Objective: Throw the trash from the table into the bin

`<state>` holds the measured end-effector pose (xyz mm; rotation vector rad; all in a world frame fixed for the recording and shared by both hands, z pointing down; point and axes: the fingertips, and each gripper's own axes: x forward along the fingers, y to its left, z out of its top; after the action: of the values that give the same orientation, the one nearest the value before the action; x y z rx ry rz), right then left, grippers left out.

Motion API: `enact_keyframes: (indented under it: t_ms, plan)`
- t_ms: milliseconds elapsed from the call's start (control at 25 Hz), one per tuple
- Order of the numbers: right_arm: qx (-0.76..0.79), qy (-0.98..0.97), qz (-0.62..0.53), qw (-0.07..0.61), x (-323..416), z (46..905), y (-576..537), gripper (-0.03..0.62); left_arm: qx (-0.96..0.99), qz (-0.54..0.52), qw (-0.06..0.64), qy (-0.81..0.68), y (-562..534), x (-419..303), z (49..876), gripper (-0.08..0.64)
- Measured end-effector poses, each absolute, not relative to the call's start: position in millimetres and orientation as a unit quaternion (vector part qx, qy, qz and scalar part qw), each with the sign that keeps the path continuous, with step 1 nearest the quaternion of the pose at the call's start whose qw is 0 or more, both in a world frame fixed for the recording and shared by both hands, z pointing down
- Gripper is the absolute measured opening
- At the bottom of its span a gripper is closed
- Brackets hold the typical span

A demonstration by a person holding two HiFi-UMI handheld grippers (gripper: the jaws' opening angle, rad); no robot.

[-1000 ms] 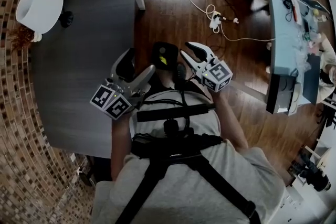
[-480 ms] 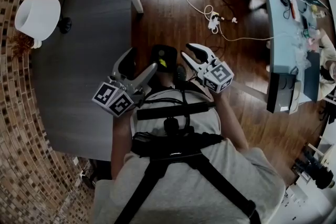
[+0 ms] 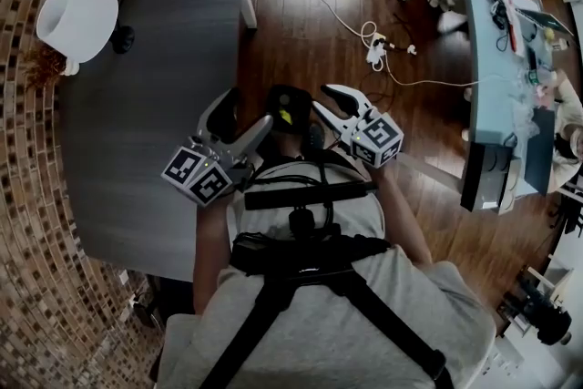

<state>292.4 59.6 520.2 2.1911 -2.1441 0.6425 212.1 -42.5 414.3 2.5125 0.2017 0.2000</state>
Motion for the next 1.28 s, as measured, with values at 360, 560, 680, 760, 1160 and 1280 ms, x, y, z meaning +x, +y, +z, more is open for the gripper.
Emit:
enact_keyframes:
  t_ms: [360,560,680,760,1160,1280]
  plan:
    - [0.687,-0.699,0.197,0.014,284,513,47,0.135,0.948,0.070,0.302,0.071,-50,204,414,0.393]
    - [0.692,-0.696,0.192,0.015,285,513,47,0.135,0.947,0.071,0.304,0.075,-49,204,415,0.393]
    - [0.695,-0.691,0.197,0.021,285,511,49,0.135,0.946,0.071,0.305,0.079,-48,205,415,0.393]
    - [0.695,-0.692,0.197,0.017,285,512,51,0.135,0.946,0.070,0.306,0.082,-47,206,415,0.393]
    - [0.700,-0.687,0.193,0.016,286,511,55,0.135,0.944,0.069,0.310,0.089,-41,206,414,0.393]
    - [0.698,-0.691,0.188,0.017,285,509,55,0.135,0.944,0.070,0.311,0.088,-41,205,415,0.393]
